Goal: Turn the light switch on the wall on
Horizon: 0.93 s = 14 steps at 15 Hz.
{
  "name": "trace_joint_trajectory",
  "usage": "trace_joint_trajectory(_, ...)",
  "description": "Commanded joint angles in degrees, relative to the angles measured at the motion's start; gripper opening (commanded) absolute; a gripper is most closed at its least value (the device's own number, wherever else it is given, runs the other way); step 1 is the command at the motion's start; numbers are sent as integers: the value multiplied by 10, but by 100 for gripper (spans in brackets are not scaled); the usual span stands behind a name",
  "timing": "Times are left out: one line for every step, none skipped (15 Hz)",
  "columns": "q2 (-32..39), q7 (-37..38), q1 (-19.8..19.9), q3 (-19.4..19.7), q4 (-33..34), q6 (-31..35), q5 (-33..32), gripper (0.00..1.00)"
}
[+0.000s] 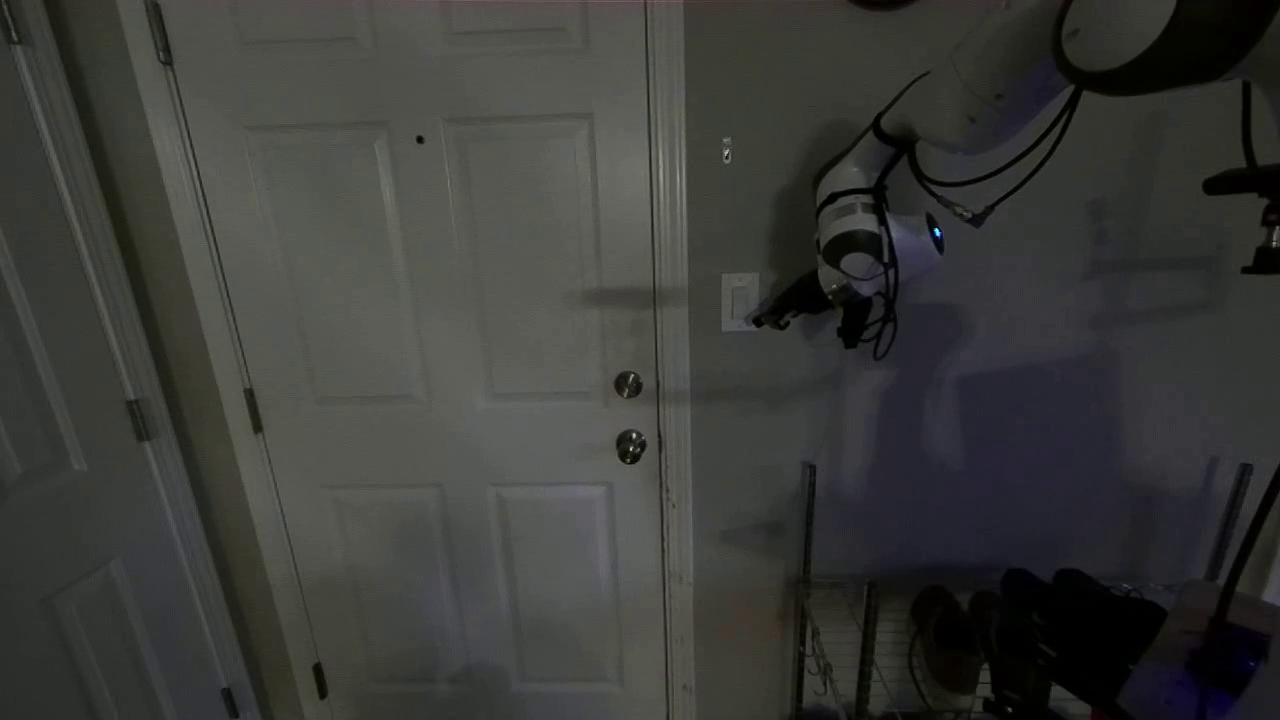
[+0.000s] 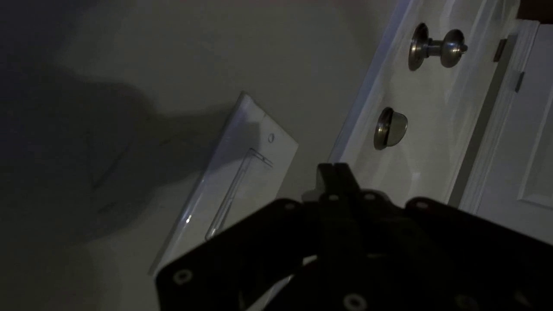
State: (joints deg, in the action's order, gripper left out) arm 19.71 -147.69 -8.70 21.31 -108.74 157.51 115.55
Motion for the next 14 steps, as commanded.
trace_joint_trajectory(2, -17, 0, 3, 15, 3, 29, 2)
trace_joint_trajectory(3, -18, 0, 4, 19, 4, 35, 2)
trace_joint_trajectory(10, -11, 2, 4, 29, 5, 35, 2)
trace_joint_trajectory(14, -10, 3, 4, 35, 5, 36, 2)
trace_joint_trajectory(17, -10, 3, 5, 40, 6, 37, 2)
trace_joint_trajectory(20, -11, 3, 6, 44, 6, 38, 2)
trace_joint_trajectory(24, -9, 4, 7, 50, 6, 38, 2)
trace_joint_trajectory(28, -7, 4, 7, 53, 6, 36, 2)
trace_joint_trajectory(30, -6, 3, 7, 56, 6, 34, 2)
trace_joint_trajectory(33, -5, 3, 7, 59, 6, 34, 2)
trace_joint_trajectory(37, -12, 3, 8, 66, 5, 41, 2)
trace_joint_trajectory(40, -14, 3, 9, 72, 5, 45, 2)
trace_joint_trajectory(44, -15, 3, 9, 80, 7, 49, 2)
trace_joint_trajectory(47, -13, 3, 10, 85, 7, 50, 2)
